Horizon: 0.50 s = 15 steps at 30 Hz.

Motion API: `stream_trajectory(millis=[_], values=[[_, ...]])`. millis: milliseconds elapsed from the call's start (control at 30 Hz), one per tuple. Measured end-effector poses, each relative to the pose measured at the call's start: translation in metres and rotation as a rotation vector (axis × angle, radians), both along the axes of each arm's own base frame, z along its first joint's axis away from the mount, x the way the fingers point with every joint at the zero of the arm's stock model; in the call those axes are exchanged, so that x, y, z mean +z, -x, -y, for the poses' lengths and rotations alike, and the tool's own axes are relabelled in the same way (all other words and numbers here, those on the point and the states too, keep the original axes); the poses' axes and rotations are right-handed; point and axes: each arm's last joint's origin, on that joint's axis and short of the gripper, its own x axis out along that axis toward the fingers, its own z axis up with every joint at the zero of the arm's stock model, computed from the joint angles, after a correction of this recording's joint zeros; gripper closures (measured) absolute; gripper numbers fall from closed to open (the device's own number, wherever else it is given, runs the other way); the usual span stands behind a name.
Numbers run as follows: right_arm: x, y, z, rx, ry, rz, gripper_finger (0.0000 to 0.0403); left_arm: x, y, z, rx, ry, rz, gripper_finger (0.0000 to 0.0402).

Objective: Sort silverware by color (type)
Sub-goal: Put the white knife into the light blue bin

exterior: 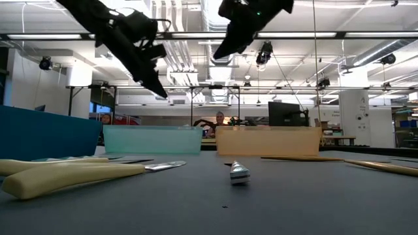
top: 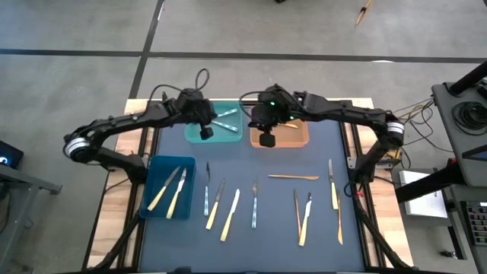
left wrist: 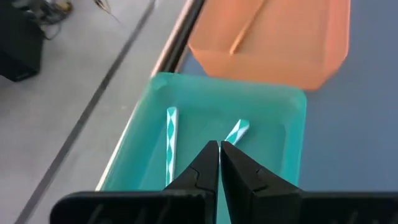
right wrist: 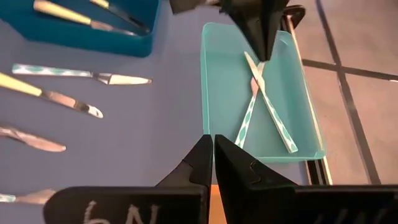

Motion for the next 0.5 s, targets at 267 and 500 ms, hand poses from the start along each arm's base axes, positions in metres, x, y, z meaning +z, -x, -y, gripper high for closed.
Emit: stream_trajectory(millis=[267, 500], values=[[-0.006, 0.029, -0.012, -0.035, -0.011, 0.150, 0.0394, -0.018, -0.018, -0.025, -0.086, 0.021, -0.201, 0.0401], [-0.008, 0.039, -0.016, -0.041, -0.018, 0.188, 0.0394, -0.038, -0.031, -0.052, -0.102, 0.074, -0.314, 0.0401]])
